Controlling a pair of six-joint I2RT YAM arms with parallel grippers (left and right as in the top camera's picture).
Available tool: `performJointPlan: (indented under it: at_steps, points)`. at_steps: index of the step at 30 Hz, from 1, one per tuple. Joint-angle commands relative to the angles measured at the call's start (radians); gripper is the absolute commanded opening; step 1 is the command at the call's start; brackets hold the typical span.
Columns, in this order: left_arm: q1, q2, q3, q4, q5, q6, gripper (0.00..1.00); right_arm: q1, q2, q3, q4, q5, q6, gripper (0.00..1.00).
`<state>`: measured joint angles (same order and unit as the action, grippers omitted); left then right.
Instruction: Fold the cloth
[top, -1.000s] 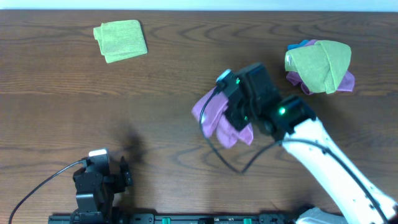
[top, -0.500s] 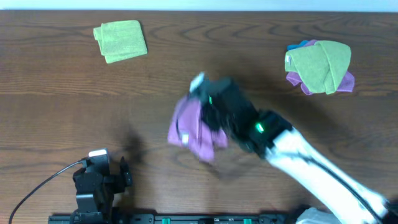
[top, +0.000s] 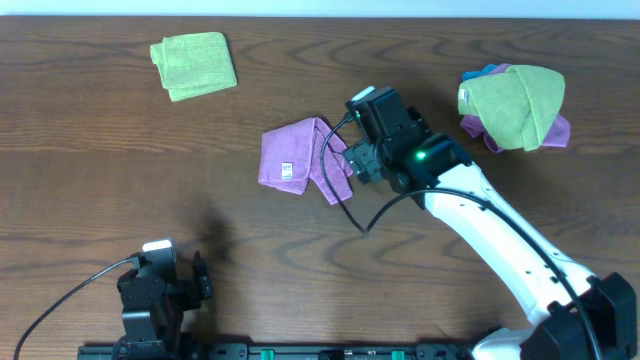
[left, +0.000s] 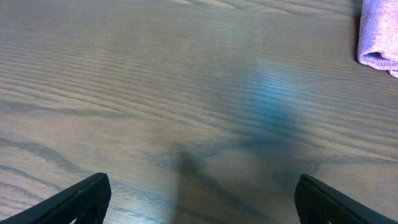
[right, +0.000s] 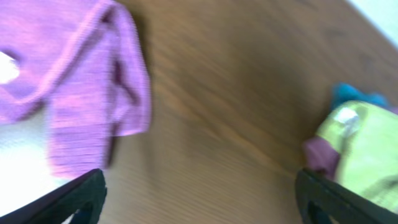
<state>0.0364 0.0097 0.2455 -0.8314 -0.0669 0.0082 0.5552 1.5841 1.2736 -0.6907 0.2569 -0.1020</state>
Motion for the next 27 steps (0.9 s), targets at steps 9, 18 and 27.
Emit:
performJointPlan:
  at_steps: [9,18,27]
  points:
    - [0.000,-0.006,-0.009,-0.068,-0.011,0.014,0.95,-0.114,0.204,-0.029,0.196,-0.299,0.062,0.71]
    - [0.000,-0.006,-0.009,-0.068,-0.011,0.014,0.95,-0.238,0.343,-0.029,0.291,-0.591,0.207,0.58]
    - [0.000,-0.006,-0.009,-0.068,-0.011,0.014,0.95,-0.256,0.371,-0.029,0.276,-0.628,0.221,0.53]
